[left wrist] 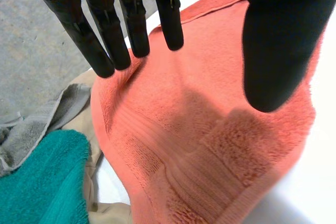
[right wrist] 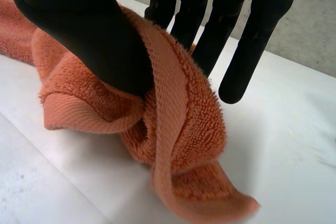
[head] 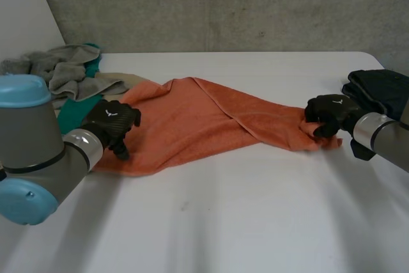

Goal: Fold the laundry.

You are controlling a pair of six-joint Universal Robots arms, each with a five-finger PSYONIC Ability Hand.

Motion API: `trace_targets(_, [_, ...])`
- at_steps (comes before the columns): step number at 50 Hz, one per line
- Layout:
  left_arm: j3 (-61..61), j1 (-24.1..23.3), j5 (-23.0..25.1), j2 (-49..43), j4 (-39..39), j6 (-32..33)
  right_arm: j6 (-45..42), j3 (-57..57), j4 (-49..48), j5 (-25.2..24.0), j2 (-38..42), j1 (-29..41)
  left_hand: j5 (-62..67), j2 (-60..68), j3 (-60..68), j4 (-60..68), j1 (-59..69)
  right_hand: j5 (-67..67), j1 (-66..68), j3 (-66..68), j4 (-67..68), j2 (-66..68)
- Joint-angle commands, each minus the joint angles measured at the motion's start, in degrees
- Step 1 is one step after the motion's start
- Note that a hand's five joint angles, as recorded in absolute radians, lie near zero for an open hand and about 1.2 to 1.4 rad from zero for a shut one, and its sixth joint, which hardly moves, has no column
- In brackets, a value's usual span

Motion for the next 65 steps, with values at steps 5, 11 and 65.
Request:
trace_targets(5, [1.0, -0.7, -3.3, 0.4, -7.3, 7.5, 0.6, -0.1, -0.7, 0.1, 0.4, 0.6, -2.8, -3.4, -3.4, -2.9, -2.5, 12.6, 14.3, 11.9, 11.4, 12.1])
trace_targets(11, [2.1, 0.2, -4.1, -4.4, -4.5, 10.0, 0.1, -0.1, -0.7, 0.2, 0.4, 0.7, 0.7, 0.1, 0.1, 0.7, 1.1, 12.6, 14.3, 11.9, 11.4, 12.1])
trace_targets(65, [7.3, -9.7, 1.2, 25.2, -14.9, -3.1, 25.6, -59.6, 21.6, 28.6, 23.8, 4.2, 51.3, 50.8, 50.7, 51.3, 51.7, -57.4, -55.7, -58.1, -58.6, -57.9])
